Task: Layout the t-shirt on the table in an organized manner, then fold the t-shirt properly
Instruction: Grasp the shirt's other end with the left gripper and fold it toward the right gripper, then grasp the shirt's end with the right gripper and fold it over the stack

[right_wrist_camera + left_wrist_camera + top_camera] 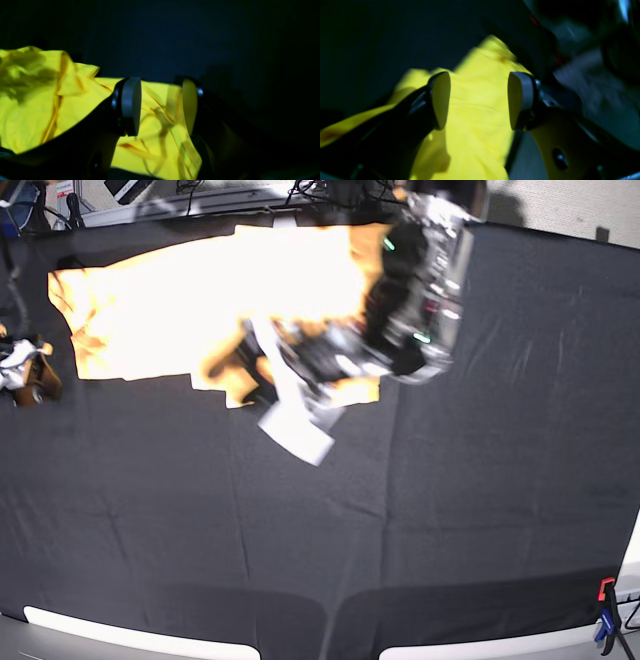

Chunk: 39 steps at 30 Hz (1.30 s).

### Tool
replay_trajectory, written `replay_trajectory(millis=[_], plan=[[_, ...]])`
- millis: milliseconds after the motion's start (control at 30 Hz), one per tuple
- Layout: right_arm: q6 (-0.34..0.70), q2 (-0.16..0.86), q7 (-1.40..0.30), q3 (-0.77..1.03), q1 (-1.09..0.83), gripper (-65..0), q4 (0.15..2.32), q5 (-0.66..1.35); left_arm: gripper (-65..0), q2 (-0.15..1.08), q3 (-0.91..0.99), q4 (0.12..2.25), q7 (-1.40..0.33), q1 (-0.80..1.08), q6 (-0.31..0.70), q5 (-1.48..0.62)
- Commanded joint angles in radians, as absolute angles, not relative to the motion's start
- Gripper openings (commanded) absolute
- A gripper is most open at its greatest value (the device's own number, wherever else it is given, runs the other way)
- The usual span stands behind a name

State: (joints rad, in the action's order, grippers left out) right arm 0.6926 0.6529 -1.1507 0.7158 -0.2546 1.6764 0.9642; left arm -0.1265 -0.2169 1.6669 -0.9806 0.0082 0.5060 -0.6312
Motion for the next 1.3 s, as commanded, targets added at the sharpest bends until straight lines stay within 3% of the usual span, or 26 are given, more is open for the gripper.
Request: replay_trajectory(millis=[0, 300, 500, 800, 1267], plan=[[0.698, 0.697, -1.131, 0.725, -0.247, -38.6, 1.649, 0.981, -31.3, -0.146, -0.189, 1.684, -0.973, -0.005, 0.53, -0.625], [0.698, 0.801, -1.132, 0.651, -0.246, -38.5, 1.309, 1.029, -31.3, -0.074, 0.031, 1.684, -0.942, -0.005, 0.585, -0.498], [0.698, 0.802, -1.039, 0.467, -0.244, -38.5, 1.222, 0.966, -31.3, 0.003, 0.041, 1.684, -0.942, 0.001, 0.584, -0.498], [0.698, 0.762, -0.977, 0.305, -0.209, -38.5, 1.155, 0.897, -31.3, 0.015, 0.041, 1.684, -0.942, 0.002, 0.584, -0.498], [0.698, 0.718, -1.238, 0.301, -0.183, -39.4, 1.187, 1.215, -31.3, 0.015, 0.041, 1.684, -0.942, 0.002, 0.584, -0.498]])
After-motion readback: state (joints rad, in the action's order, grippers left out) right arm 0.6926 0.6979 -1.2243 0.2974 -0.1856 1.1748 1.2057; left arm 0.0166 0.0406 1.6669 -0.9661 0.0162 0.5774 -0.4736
